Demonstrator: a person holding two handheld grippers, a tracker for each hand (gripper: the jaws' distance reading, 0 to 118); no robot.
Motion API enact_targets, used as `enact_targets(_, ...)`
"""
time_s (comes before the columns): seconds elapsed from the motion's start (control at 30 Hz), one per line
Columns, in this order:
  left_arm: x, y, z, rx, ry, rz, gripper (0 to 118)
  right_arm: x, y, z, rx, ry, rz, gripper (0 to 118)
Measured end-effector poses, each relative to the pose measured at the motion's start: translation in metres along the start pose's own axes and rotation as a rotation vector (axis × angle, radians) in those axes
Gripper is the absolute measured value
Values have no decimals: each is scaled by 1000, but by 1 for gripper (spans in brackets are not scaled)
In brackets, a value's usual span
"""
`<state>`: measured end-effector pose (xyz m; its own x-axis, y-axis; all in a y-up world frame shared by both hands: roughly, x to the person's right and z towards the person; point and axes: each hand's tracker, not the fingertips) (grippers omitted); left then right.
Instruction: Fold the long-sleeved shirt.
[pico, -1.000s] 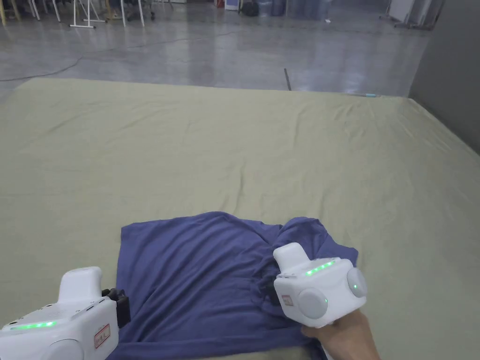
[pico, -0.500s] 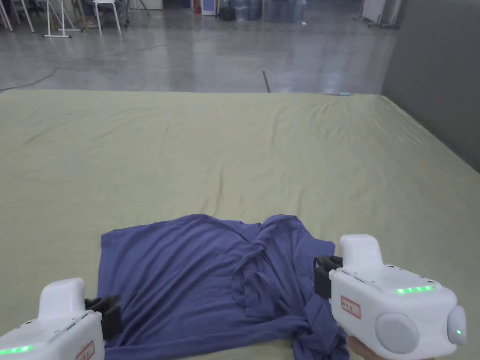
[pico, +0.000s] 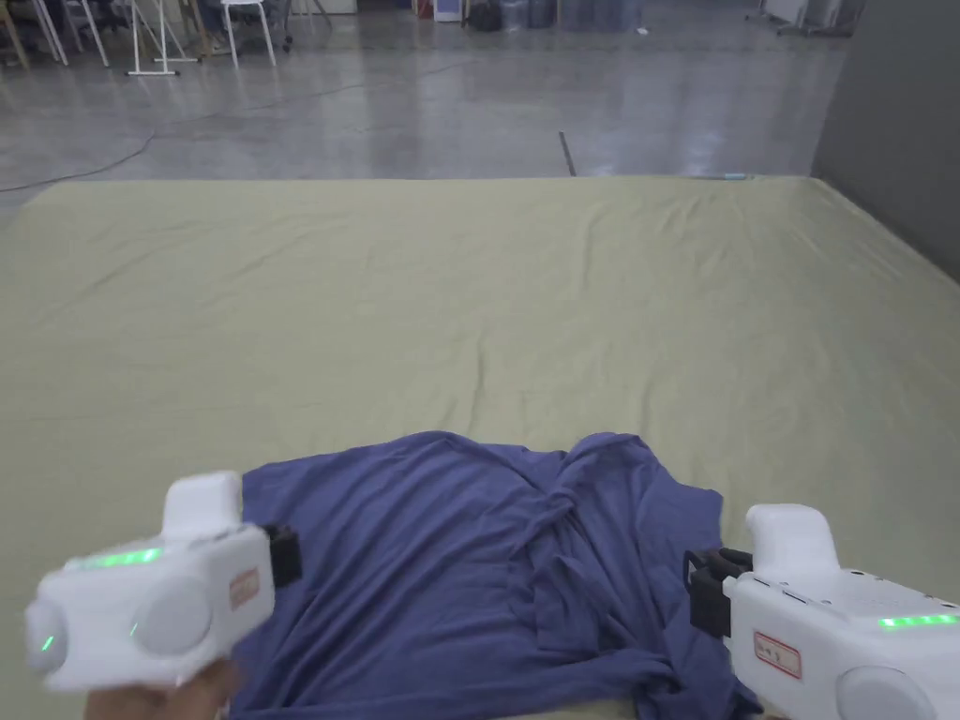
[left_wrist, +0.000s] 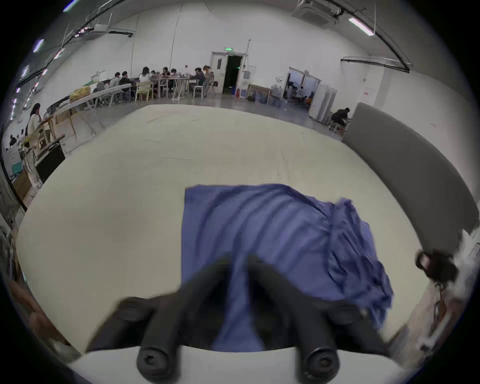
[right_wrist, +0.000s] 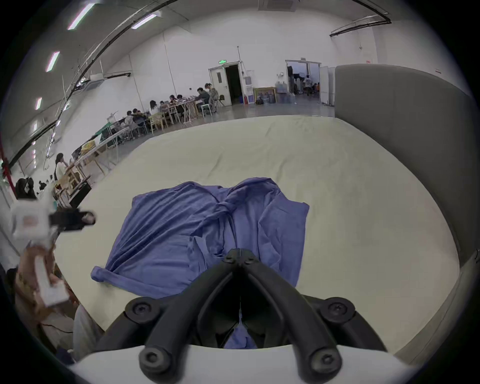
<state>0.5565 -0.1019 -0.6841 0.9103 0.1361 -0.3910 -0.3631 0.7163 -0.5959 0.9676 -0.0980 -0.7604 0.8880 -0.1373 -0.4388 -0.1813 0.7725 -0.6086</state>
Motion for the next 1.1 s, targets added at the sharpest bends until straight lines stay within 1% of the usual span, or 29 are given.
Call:
enact_targets(0.03,-4,16,-26,-19,33,-7,31,-1,0,-3,-7,7,0,2)
enact_targets(0.07,-7,30,-50,-54,65,-12,89,-2,0,-4,-16,10,1,2)
enact_targets(0.1,-11,42,-73,-82,88,-30,108,-2,-1,-6,-24,12,2,2)
enact_targets(0.13,-11,53,-95,-85,113,-42,107,-2,-2,-9,-33,10,1,2)
enact_targets(0.23,-26,77,-156,-186,217,-59,106,4,-5,-20,-61,6,-7,2)
enact_targets(0.3,-33,82,-172,-210,236,-49,106,7,-6,-24,-77,-1,-9,2)
enact_targets(0.4,-44,86,-193,-262,217,2,106,8,-3,-22,-96,-14,-6,2)
enact_targets(0.43,-47,85,-198,-265,204,19,105,9,-3,-24,-98,-20,-3,2)
enact_targets(0.47,-47,84,-200,-266,208,15,98,11,-3,-26,-101,-25,-2,2)
enact_targets(0.5,-46,83,-203,-270,209,7,84,13,-4,-27,-104,-31,-5,2)
enact_targets(0.53,-43,79,-204,-277,228,-15,63,15,-4,-28,-105,-36,-7,2)
enact_targets(0.57,-39,75,-201,-266,168,-20,48,16,-3,-30,-107,-41,-8,2)
enact_targets(0.6,-32,74,-197,-249,191,-28,31,19,-2,-32,-110,-46,-10,2)
enact_targets(0.63,-26,75,-193,-241,211,-91,4,21,0,-35,-113,-48,-12,2)
enact_targets(0.67,-18,74,-189,-238,196,-140,1,23,4,-39,-116,-48,-14,2)
enact_targets(0.73,-11,73,-180,-237,211,-174,1,26,19,-49,-120,-52,-13,2)
enact_targets(0.83,-13,81,-158,-186,123,-76,1,31,67,-68,-77,-62,28,3)
enact_targets(0.87,-12,83,-151,-170,123,-72,1,33,85,-78,-68,-61,34,8)
enact_targets(0.93,-12,86,-140,-161,112,-99,1,37,126,-108,-60,-77,53,59)
enact_targets(0.97,-11,88,-135,-150,107,-109,1,38,143,-127,-65,-82,68,73)
enact_targets(1.0,-10,89,-129,-141,101,-125,1,39,159,-149,-89,-95,87,73)
enact_targets(1.03,-9,90,-125,-133,99,-132,1,41,170,-170,-121,-102,99,95)
enact_targets(1.07,-9,90,-124,-129,100,-131,1,42,179,-190,-134,-99,100,109)
enact_targets(1.1,-9,91,-121,-125,96,-129,1,43,184,-211,-189,-101,109,106)
